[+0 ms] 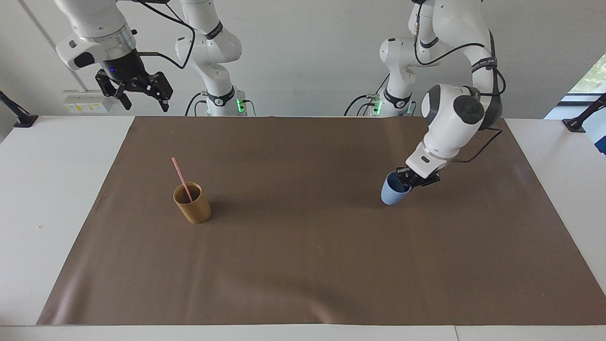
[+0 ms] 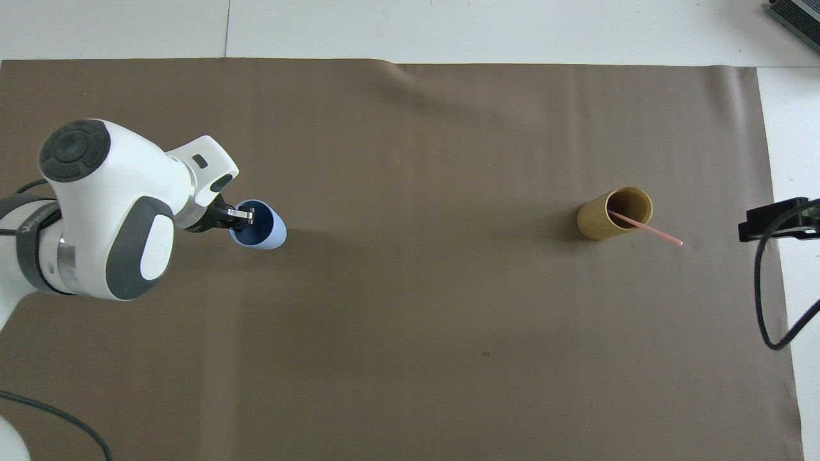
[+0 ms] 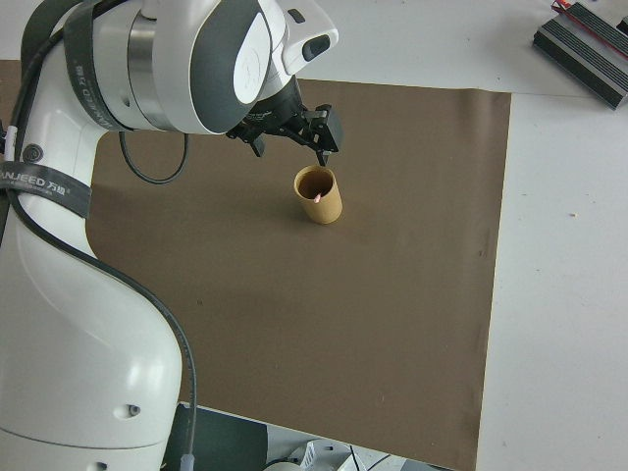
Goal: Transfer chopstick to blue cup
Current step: 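Reach the left gripper to the blue cup and grasp it, then carry the blue cup with the left gripper toward the table center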
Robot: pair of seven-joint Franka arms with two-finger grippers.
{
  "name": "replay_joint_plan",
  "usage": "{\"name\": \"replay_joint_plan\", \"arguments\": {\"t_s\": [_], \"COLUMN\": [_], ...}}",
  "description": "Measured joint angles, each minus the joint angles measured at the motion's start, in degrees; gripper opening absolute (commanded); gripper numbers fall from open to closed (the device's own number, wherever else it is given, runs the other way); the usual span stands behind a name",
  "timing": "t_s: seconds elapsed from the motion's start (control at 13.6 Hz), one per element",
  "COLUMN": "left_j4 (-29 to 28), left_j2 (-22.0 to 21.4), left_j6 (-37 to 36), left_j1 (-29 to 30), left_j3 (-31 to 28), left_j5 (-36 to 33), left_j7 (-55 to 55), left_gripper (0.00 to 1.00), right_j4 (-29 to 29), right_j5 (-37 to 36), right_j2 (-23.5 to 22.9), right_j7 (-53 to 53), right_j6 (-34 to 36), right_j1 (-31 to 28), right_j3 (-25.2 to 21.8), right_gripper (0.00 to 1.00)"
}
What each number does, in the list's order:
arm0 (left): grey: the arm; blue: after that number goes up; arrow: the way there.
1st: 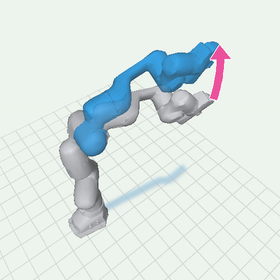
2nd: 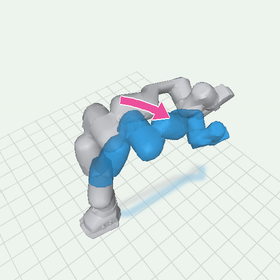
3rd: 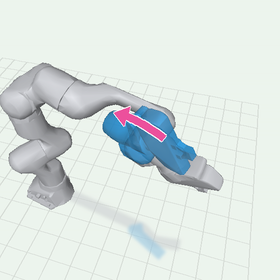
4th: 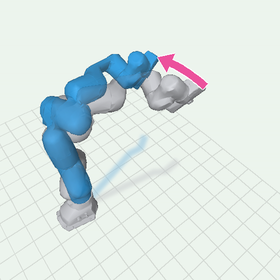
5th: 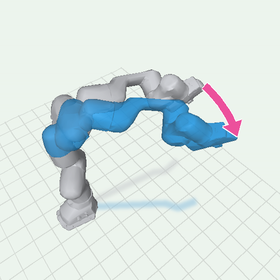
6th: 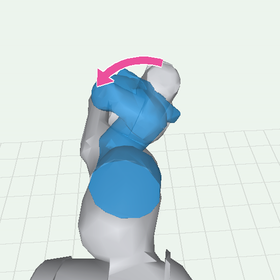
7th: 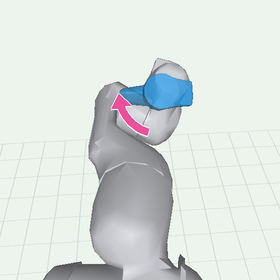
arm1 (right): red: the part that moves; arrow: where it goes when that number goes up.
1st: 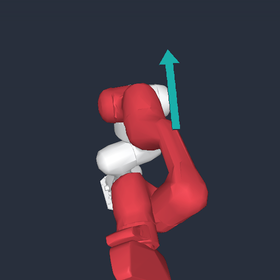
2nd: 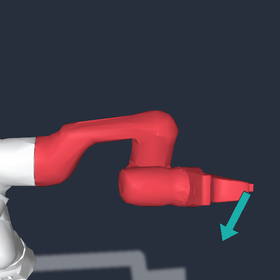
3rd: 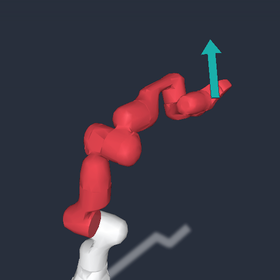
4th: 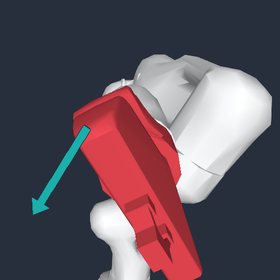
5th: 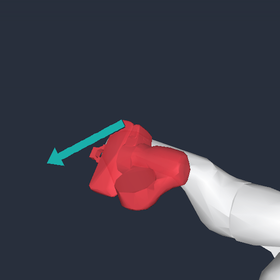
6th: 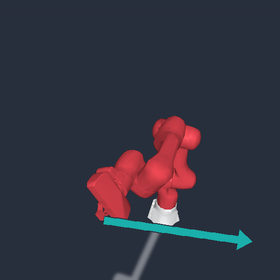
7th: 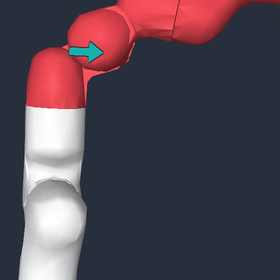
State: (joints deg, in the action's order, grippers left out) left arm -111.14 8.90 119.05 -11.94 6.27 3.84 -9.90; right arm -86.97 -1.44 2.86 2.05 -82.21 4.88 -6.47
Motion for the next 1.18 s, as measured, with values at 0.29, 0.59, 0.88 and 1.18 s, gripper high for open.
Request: {"name": "replay_joint_plan", "arguments": {"t_s": [0.29, 0.59, 0.88, 1.18], "left_j4": [0.1, 2.1, 4.4, 4.4], "left_j2": [0.0, 1.9, 5.1, 7.7], "left_j6": [0.2, 1.2, 3.2, 6.3], "left_j1": [-12.3, -18.9, -23.0, -24.3], "left_j3": [0.2, 0.2, 0.2, 0.3], "left_j5": [-1.5, -1.5, -1.5, -1.5], "left_j7": [-17.7, -26.2, -29.5, -29.5], "left_gripper": [0.0, 0.0, 0.0, 0.77], "right_j4": [0.0, 0.0, 0.0, 0.0], "right_j5": [0.0, 0.0, 0.0, 0.0], "right_j2": [0.0, 0.0, 0.0, 0.0], "right_j7": [0.0, 0.0, 0.0, 0.0], "right_j6": [0.0, 0.0, 0.0, 0.0], "right_j1": [0.0, 0.0, 0.0, 0.0], "right_j3": [0.0, 0.0, 0.0, 0.0], "right_gripper": [1.0, 1.0, 1.0, 1.0]}}
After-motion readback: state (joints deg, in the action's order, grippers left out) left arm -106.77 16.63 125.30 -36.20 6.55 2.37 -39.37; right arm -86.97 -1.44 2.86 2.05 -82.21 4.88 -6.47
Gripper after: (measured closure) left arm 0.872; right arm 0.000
